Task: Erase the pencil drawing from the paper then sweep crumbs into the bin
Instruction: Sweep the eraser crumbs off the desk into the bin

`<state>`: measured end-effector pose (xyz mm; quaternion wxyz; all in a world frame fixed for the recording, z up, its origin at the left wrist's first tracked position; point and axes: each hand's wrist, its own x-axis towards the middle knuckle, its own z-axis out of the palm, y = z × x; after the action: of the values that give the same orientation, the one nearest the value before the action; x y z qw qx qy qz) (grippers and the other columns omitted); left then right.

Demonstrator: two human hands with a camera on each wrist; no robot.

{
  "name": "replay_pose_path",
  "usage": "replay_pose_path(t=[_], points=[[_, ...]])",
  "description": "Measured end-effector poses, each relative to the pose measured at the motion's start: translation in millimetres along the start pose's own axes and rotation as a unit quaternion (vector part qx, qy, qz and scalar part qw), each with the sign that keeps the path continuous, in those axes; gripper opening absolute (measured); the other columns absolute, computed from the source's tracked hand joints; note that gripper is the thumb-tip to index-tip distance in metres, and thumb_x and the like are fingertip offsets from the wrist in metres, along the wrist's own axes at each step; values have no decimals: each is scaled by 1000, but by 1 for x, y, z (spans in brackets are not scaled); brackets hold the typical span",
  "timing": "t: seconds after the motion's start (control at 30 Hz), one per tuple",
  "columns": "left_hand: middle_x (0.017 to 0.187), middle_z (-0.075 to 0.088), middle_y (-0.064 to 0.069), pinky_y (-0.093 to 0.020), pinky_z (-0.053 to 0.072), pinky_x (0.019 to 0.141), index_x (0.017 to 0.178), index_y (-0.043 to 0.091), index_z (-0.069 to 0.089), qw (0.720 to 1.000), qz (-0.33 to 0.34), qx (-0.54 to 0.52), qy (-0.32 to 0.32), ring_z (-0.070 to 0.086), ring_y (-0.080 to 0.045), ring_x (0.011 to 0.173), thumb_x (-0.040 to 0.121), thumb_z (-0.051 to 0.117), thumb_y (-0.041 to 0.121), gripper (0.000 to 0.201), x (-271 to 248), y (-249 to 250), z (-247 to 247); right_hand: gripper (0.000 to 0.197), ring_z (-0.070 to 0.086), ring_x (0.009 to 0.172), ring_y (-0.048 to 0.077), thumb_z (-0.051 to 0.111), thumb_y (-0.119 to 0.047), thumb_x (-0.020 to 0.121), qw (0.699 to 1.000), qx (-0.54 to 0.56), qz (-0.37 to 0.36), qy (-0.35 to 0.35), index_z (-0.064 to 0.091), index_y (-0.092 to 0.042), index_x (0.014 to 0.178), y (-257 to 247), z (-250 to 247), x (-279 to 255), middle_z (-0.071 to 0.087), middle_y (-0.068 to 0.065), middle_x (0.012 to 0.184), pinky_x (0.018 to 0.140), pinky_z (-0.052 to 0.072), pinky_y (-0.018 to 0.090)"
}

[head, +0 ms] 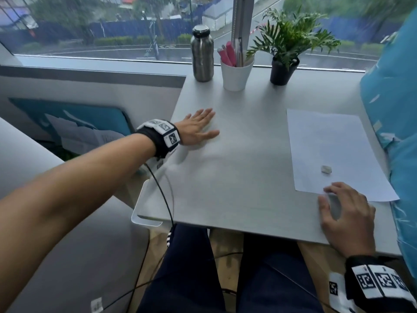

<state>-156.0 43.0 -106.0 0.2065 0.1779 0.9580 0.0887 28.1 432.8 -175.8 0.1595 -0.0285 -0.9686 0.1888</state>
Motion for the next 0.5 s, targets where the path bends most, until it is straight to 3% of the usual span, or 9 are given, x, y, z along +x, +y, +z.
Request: replay_pose_path(t=[0.23,0.4,0.5], points=[[164,-12,1,-36,-7,121,157,20,-5,997,6,44,-67,-12,-15,150,97,25,64,80,48,-29,-20,37,51,114,28,45,-40,85,1000,1,10,0,62,-18,108,-3,0,-1,58,5,125,93,36,45],[161,-20,5,-32,-12,119,156,22,-11,976,158,107,-106,-20,-11,147,88,27,76,95,-3,-32,11,36,52,115,30,52,-36,83,1000,0,10,-1,63,-16,111,-2,1,-1,58,5,127,96,37,48],[160,-21,12,-30,-14,118,155,26,-14,959,227,76,-148,-20,-4,146,91,28,71,88,-37,-35,11,35,55,112,34,54,-34,83,1000,8,1,28,65,-13,109,-2,5,-1,61,7,124,93,42,53]])
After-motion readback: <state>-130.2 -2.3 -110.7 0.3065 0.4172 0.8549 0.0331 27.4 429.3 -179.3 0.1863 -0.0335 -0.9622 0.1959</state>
